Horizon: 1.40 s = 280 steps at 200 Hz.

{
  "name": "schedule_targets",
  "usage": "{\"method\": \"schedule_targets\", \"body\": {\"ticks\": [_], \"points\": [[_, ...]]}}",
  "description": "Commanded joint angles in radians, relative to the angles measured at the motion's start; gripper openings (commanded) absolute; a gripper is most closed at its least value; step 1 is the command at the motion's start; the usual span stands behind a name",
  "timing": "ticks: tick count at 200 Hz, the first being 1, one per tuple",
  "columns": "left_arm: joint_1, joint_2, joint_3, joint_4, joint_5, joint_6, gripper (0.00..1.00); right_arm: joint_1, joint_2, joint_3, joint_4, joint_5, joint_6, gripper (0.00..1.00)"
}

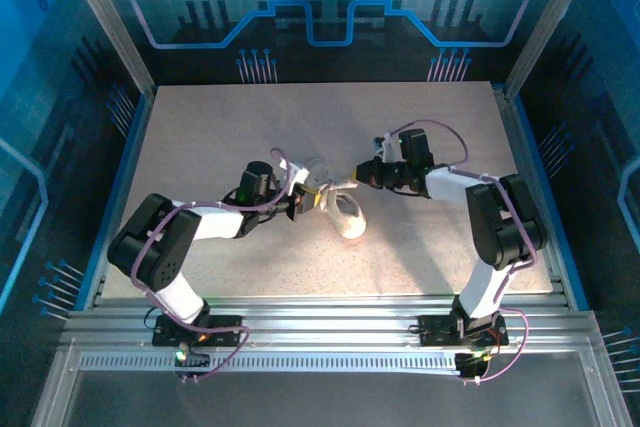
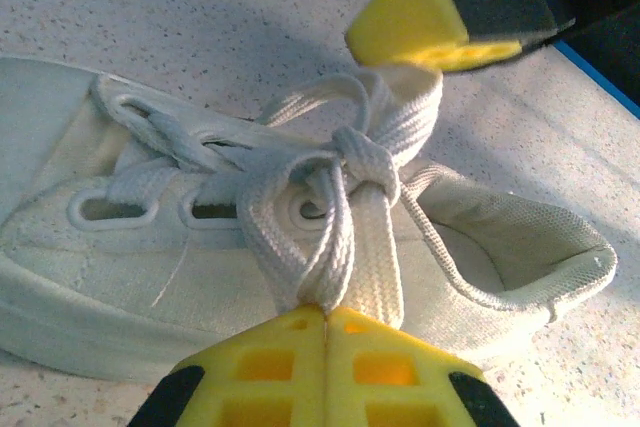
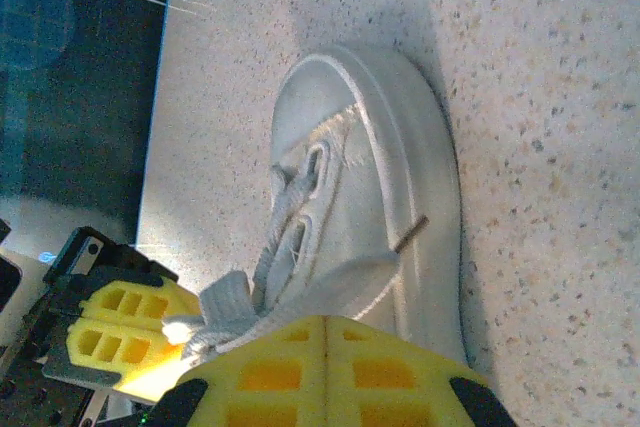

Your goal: Tie the shoes

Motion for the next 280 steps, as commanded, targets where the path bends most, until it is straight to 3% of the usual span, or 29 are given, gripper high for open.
{"method": "schedule_targets", "body": {"ticks": [1,49,99,158,216,280], "points": [[-0.013,-0.032,0.044,-0.107,0.001,0.017,0.0,0.015,-0.022,0.087,-0.176,0.065,-0.123,0.0],[-0.017,-0.033,0.051,-0.203,-0.035,0.002,0.0,0.021,0.038,0.196,-0.305,0.129,-0.22,0.0],[-0.016,-0.054,0.015,-0.261,-0.08,-0.025,0.0,0.034,0.079,0.205,-0.32,0.149,-0.25,0.0],[-0.016,-0.052,-0.02,-0.25,-0.069,-0.049,0.0,0.035,0.121,0.213,-0.368,0.201,-0.312,0.0],[-0.018,-0.047,-0.029,-0.238,-0.062,-0.055,0.0,0.038,0.159,0.267,-0.45,0.328,-0.402,0.0],[-0.018,-0.06,-0.045,-0.243,-0.073,-0.062,0.0,0.049,0.185,0.317,-0.469,0.333,-0.436,0.0]]}}
